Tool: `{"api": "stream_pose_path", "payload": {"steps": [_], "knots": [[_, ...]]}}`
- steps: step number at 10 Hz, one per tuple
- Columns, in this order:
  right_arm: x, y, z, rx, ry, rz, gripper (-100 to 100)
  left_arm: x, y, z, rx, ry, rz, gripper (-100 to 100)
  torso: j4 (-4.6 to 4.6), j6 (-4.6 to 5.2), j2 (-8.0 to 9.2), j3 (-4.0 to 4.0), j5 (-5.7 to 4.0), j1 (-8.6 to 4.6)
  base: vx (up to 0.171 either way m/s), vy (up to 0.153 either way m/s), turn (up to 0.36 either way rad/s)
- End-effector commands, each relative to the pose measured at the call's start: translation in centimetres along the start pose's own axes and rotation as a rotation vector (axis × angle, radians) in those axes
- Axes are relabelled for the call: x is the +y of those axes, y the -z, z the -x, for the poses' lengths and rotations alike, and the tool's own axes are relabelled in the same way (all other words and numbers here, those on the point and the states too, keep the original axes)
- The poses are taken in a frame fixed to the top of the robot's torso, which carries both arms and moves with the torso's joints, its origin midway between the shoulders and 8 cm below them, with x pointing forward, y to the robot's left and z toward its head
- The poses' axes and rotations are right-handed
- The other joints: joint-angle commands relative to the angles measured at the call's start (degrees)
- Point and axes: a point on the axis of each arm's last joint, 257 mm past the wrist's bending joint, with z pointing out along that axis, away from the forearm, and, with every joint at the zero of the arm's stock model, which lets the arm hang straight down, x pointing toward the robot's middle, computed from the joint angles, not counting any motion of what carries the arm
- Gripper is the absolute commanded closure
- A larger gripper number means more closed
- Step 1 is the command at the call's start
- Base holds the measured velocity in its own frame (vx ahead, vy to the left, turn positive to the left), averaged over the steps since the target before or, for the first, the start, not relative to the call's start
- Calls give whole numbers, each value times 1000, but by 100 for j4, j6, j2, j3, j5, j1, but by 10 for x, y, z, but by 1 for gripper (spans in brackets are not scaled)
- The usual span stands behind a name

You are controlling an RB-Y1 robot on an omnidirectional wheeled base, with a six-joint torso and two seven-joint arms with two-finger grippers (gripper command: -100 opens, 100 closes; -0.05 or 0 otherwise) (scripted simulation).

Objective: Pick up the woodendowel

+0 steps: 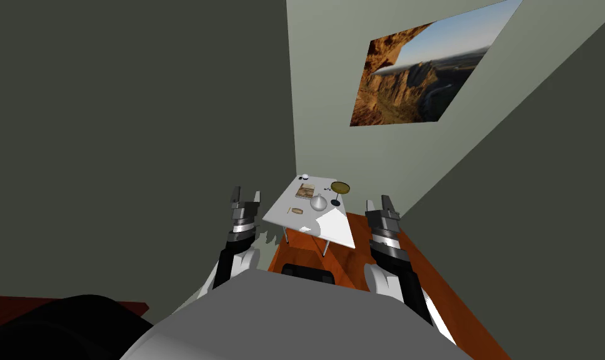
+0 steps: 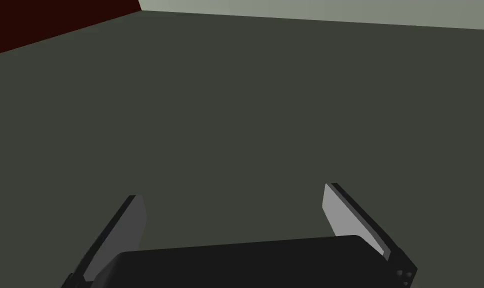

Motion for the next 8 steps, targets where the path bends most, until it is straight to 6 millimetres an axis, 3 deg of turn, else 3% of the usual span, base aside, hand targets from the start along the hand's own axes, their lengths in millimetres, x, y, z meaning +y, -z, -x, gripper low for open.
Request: {"api": "stream_pose_path", "payload": {"steps": [1, 8], "knots": [[0, 0, 0, 0, 0, 0, 0, 11, -2, -6, 44, -12, 33, -100, 0, 0, 0, 0, 0, 0, -4, 4, -40], [0, 0, 0, 0, 0, 0, 0, 67, -11, -25, 129, -38, 195, -100, 1, 0, 3, 2, 2, 8, -13, 16, -49]]}}
